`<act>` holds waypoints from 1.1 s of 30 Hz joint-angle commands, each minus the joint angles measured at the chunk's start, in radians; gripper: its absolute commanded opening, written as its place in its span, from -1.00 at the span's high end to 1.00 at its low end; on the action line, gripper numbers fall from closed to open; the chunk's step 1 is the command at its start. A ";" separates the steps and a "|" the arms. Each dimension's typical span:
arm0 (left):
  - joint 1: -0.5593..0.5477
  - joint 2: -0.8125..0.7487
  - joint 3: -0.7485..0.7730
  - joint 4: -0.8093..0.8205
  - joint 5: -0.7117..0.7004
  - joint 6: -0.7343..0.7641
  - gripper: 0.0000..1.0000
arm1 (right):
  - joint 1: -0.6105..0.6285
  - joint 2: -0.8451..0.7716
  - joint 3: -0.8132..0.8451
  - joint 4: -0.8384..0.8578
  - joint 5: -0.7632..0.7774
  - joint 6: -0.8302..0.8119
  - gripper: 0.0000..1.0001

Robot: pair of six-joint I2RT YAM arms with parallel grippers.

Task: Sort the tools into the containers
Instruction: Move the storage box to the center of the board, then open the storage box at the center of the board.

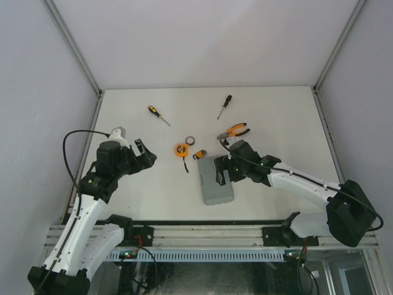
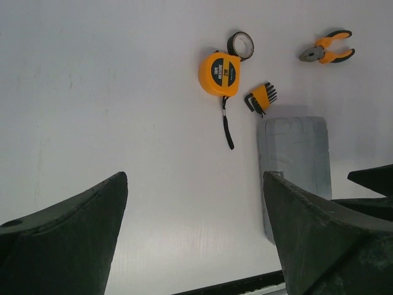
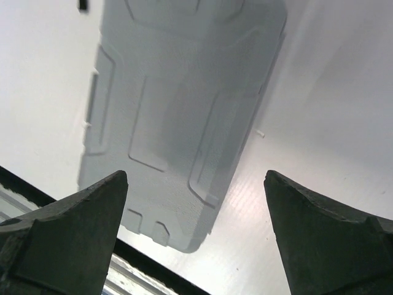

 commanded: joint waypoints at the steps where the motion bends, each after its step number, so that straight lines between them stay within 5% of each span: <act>1: 0.010 -0.032 -0.002 0.069 0.022 -0.019 -0.85 | 0.009 -0.078 -0.015 0.153 0.104 0.131 -0.85; 10: 0.045 -0.049 -0.056 0.131 0.093 -0.068 -0.24 | 0.018 -0.217 -0.108 0.281 0.248 0.175 -1.00; 16: 0.044 -0.004 -0.073 0.178 0.167 -0.078 -0.47 | -0.007 -0.245 -0.113 0.191 0.256 0.171 -1.00; 20: 0.045 -0.061 -0.140 0.277 0.189 -0.116 -1.00 | -0.052 -0.250 -0.133 0.179 0.171 0.190 -1.00; 28: -0.095 -0.083 -0.173 0.327 0.089 -0.135 -1.00 | -0.058 -0.259 -0.202 0.232 0.115 0.226 -1.00; 33: -0.257 -0.011 -0.165 0.334 -0.032 -0.181 -0.83 | -0.060 -0.223 -0.203 0.255 0.075 0.255 -0.98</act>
